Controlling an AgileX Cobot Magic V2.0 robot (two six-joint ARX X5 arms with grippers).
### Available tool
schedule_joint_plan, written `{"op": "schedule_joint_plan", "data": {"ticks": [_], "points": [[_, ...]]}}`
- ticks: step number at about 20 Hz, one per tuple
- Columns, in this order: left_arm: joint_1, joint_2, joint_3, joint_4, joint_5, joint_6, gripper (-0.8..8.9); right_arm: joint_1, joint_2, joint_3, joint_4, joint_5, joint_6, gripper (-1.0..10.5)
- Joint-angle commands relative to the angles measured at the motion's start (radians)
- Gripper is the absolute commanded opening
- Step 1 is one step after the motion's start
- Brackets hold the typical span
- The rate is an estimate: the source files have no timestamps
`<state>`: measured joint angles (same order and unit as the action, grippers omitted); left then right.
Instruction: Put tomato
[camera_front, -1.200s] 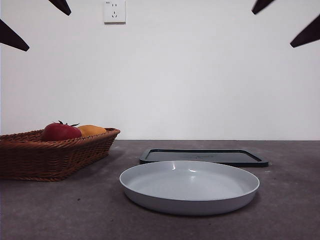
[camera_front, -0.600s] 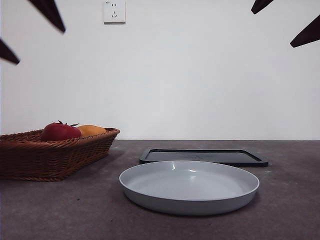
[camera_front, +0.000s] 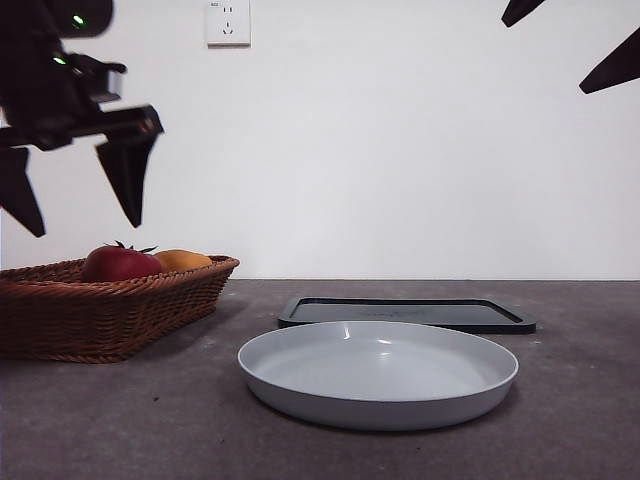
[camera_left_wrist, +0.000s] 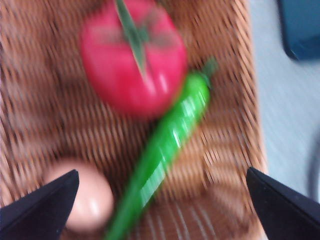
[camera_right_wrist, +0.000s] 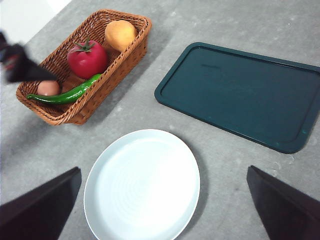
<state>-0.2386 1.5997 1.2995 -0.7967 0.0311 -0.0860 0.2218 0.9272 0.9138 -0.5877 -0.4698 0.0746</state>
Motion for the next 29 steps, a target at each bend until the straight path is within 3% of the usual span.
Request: {"op": "schedule_joint_plan", "data": {"ticks": [1,7,16,17,19,20,22,25,29], "points": [[0.006,0.096,0.101,0.010,-0.006,0.027,6.85,0.003,0.006,0.016,0.011,-0.002,-0.006,6.4],[0.044,0.299,0.260,0.035,-0.006,0.032,6.85,0.003,0.006,0.016,0.010,-0.005,0.023,6.4],[0.048,0.402,0.261,0.115,-0.006,0.087,6.84,0.003,0.006,0.016,0.010,-0.005,0.023,6.4],[0.048,0.408,0.261,0.119,-0.006,0.087,6.47,0.003,0.006,0.016,0.010,-0.005,0.023,6.4],[0.048,0.409,0.261,0.120,-0.006,0.086,3.42,0.003,0.006,0.016,0.010,-0.005,0.023,6.4],[0.048,0.409,0.263,0.120,-0.006,0.086,2.74,0.003,0.006,0.016,0.010,-0.005,0.023,6.4],[0.048,0.406,0.290,0.077,-0.006,0.078,2.77,0.003,0.006,0.016,0.010,-0.005,0.023,6.4],[0.025,0.397,0.397,-0.140,-0.005,0.023,2.77,0.003,0.006,0.016,0.011,-0.004,0.023,6.4],[-0.096,0.332,0.407,-0.236,-0.004,0.009,2.77,0.003,0.006,0.016,0.011,-0.004,0.023,6.4]]}}
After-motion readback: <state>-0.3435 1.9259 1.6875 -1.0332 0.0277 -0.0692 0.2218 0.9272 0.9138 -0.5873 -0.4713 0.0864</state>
